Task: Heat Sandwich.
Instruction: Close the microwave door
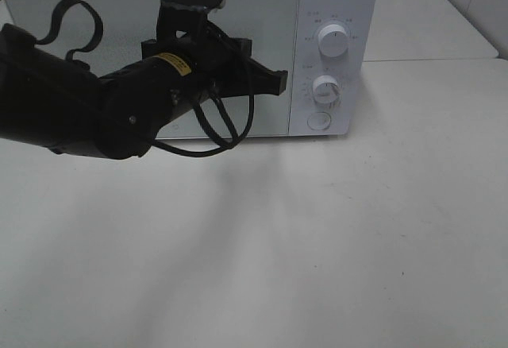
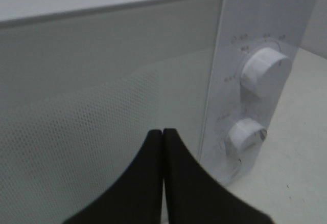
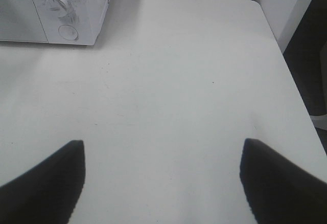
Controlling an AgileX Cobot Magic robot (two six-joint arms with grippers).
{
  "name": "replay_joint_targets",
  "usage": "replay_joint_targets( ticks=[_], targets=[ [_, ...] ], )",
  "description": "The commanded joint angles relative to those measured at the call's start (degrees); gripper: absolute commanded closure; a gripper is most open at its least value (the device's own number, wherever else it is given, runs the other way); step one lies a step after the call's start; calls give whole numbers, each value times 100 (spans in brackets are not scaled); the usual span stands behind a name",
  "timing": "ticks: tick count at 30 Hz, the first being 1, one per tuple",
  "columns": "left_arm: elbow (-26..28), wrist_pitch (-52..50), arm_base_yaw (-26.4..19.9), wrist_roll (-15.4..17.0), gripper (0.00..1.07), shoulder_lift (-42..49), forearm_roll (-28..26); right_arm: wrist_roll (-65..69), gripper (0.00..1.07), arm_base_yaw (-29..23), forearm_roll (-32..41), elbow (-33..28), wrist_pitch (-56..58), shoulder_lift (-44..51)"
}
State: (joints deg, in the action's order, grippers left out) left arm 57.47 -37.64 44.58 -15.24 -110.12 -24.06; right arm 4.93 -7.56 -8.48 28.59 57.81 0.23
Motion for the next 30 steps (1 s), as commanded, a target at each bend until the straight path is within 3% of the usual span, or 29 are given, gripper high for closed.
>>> replay_joint_targets(
  ticks=[1,6,13,17,20,21,22,23,24,25,26,29,30],
  targets=[
    [-92,739,29,-34,107,275,-46,-34,32,23,11,-6,-92,155],
    [-92,2567,29,-327,107,728,-34,-34,32,23,11,-6,-92,155],
    [-92,3971,-6,-441,106,1043,-11,-34,32,23,11,-6,-92,155],
    [-92,4807,-6,-435,92,1146,23,-34,32,23,11,-6,-92,155],
    [-92,5689,-6,-298,63,1232,115,-34,32,23,11,-6,-92,155],
    [-92,5689,-6,-298,63,1232,115,-34,32,23,11,-6,-92,155],
    [-92,5879,-6,-195,54,1266,160,-34,32,23,11,-6,-92,155],
    [-80,6171,-6,138,38,1324,395,-34,32,23,11,-6,-92,155],
    [-57,6354,-6,378,31,1358,567,-34,32,23,11,-6,-92,155],
    [-34,6492,-6,590,25,1387,745,-34,32,23,11,-6,-92,155],
    [-34,6492,-6,590,25,1387,745,-34,32,23,11,-6,-92,155],
    [138,7403,-6,1650,10,1513,1782,-34,32,23,11,-6,-92,155],
    [138,7403,-6,1650,10,1513,1782,-34,32,23,11,-6,-92,155]
  ],
)
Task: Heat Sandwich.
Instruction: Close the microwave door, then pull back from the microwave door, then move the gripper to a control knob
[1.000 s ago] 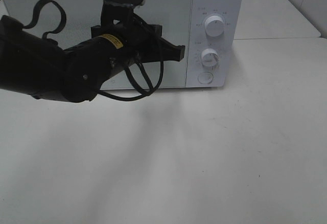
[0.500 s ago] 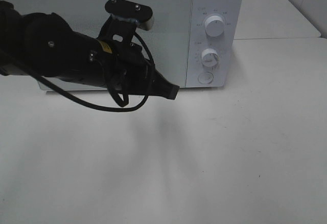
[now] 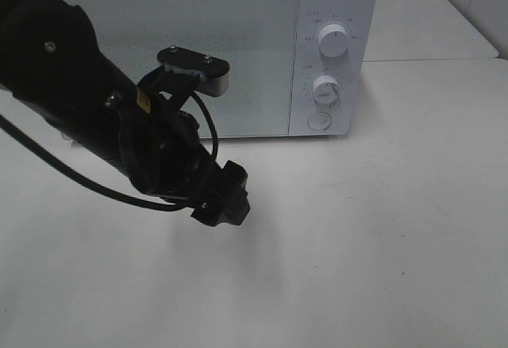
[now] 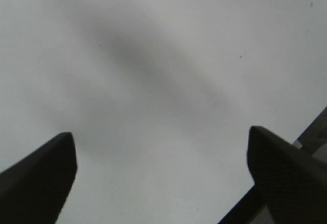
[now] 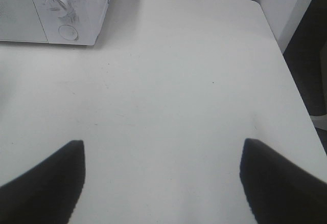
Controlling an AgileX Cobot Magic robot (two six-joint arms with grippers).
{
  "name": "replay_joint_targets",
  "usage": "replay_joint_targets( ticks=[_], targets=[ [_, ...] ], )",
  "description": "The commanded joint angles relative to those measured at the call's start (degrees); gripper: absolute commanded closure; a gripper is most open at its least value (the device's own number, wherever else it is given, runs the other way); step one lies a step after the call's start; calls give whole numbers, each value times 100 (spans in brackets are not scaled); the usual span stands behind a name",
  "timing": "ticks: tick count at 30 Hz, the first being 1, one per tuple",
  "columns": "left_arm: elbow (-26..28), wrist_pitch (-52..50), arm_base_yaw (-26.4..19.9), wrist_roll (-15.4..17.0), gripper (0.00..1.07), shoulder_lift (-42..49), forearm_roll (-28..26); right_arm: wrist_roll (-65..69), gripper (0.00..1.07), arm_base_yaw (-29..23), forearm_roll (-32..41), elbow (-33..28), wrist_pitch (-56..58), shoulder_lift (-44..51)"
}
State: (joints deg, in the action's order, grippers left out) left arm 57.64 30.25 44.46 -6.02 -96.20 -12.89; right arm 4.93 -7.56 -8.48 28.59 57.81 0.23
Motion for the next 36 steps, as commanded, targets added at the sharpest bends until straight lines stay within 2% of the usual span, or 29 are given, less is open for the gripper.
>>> replay_joint_targets(
  ticks=[1,2,6,7,9,11,13,15,17,19,20,21,24,30,36],
  targets=[
    [189,951,6,968,9,149,894,-34,32,23,11,-6,-92,155],
    [332,1570,-29,1226,9,195,1318,-34,32,23,11,-6,-92,155],
    [464,2108,-252,1261,9,315,1432,-34,32,23,11,-6,-92,155],
    [493,2240,-550,1226,9,476,1387,-34,32,23,11,-6,-92,155],
    [493,2349,-859,1192,9,647,1289,-34,32,23,11,-6,-92,155],
    [493,2412,-1003,1163,9,728,1255,-34,32,23,11,-6,-92,155],
    [493,2722,-1558,980,9,1037,1175,-34,32,23,11,-6,-92,155],
    [493,2842,-1736,968,9,1129,1175,-34,32,23,11,-6,-92,155],
    [493,3220,-2246,963,9,1421,1175,-34,32,23,11,-6,-92,155],
    [493,3432,-2550,963,9,1610,1175,-34,32,23,11,-6,-92,155],
    [493,3432,-2550,963,9,1610,1175,-34,32,23,11,-6,-92,155],
    [493,3633,-2819,957,9,1811,1175,-34,32,23,11,-6,-92,155],
    [493,3982,-3214,911,9,2154,1175,-34,32,23,11,-6,-92,155],
    [447,4486,-3684,705,9,2888,1175,-34,32,23,11,-6,-92,155],
    [-166,4492,-3885,710,9,3839,1203,-34,32,23,11,-6,-92,155]
  ],
)
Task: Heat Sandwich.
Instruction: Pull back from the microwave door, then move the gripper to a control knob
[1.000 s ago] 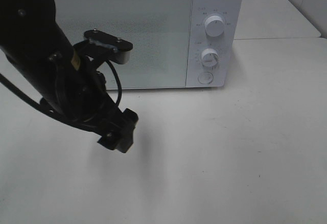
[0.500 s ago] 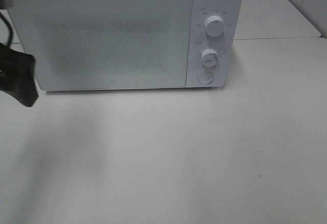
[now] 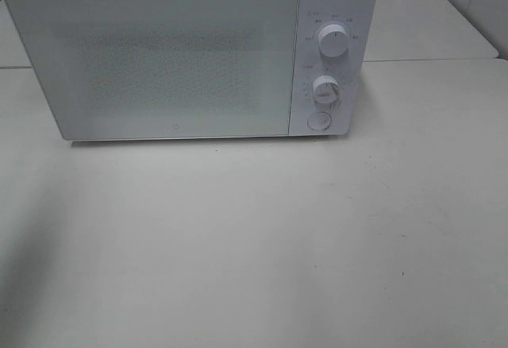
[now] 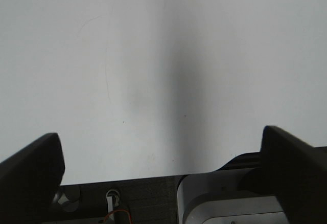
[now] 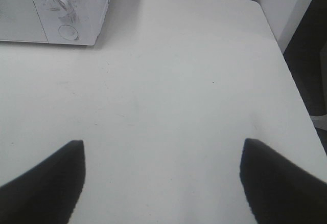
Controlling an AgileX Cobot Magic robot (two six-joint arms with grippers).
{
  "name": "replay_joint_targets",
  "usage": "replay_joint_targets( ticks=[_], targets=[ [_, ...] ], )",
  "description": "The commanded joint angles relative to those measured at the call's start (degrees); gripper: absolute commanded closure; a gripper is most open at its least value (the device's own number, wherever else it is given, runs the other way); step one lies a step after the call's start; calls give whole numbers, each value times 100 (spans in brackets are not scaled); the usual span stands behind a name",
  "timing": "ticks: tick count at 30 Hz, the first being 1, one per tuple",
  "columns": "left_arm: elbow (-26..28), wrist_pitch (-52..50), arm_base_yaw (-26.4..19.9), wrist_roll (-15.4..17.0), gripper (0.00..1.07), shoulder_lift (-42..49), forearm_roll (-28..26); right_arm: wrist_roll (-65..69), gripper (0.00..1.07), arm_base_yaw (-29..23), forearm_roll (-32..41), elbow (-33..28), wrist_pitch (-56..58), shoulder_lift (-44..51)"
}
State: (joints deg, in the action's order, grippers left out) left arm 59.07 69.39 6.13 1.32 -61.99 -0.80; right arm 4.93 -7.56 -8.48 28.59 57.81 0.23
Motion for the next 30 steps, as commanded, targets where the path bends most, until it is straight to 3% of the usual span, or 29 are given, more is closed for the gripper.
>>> replay_joint_targets(
  ticks=[1,9,20,30],
  targets=[
    [-453,579,-52,-11,9,607,17,-34,32,23,11,-6,-92,155],
    [-1335,504,-52,-11,9,2051,29,-34,32,23,11,-6,-92,155],
    [-2045,-160,-52,-34,9,3793,29,-34,32,23,11,-6,-92,155],
    [-2710,-430,-52,-29,9,4498,0,-34,32,23,11,-6,-92,155]
  ],
)
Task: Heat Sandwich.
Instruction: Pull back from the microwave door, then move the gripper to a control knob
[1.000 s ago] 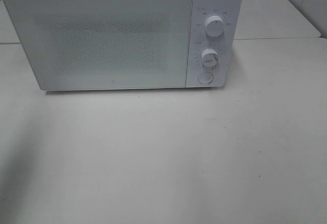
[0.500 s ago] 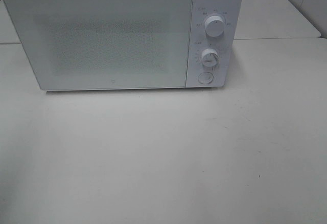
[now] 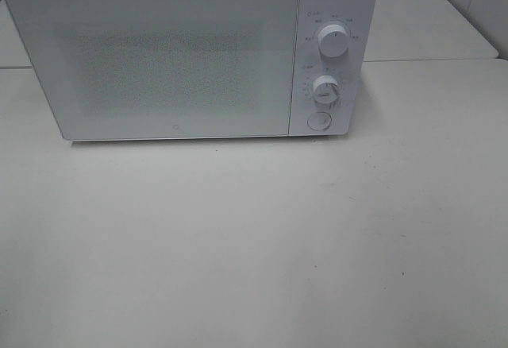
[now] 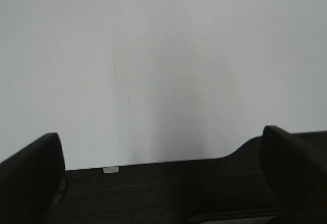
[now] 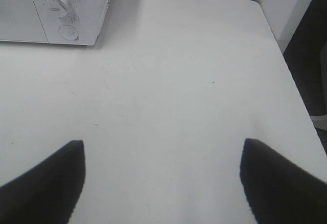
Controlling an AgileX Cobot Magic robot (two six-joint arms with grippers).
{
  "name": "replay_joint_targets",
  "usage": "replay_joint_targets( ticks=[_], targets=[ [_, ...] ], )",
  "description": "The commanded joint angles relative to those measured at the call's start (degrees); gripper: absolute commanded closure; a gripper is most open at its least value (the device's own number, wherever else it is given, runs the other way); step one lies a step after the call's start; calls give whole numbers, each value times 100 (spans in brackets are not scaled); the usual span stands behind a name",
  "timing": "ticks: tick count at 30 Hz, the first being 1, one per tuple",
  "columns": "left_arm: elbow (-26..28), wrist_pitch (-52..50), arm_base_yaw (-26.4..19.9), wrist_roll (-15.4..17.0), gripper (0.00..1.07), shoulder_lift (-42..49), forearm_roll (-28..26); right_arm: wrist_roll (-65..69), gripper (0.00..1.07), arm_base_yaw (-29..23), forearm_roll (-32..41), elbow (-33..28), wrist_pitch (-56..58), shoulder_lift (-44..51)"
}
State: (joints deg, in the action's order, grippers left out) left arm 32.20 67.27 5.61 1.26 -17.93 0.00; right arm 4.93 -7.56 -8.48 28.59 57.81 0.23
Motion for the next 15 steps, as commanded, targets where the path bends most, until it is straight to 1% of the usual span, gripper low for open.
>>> replay_joint_targets(
  ticks=[1,8,15],
  targets=[
    [-23,-218,0,-23,9,92,-80,-34,32,23,11,-6,-92,155],
    [-264,-573,0,-23,9,143,-80,-34,32,23,11,-6,-92,155],
    [-264,-573,0,-17,9,143,-86,-40,32,23,11,-6,-92,155]
  ],
)
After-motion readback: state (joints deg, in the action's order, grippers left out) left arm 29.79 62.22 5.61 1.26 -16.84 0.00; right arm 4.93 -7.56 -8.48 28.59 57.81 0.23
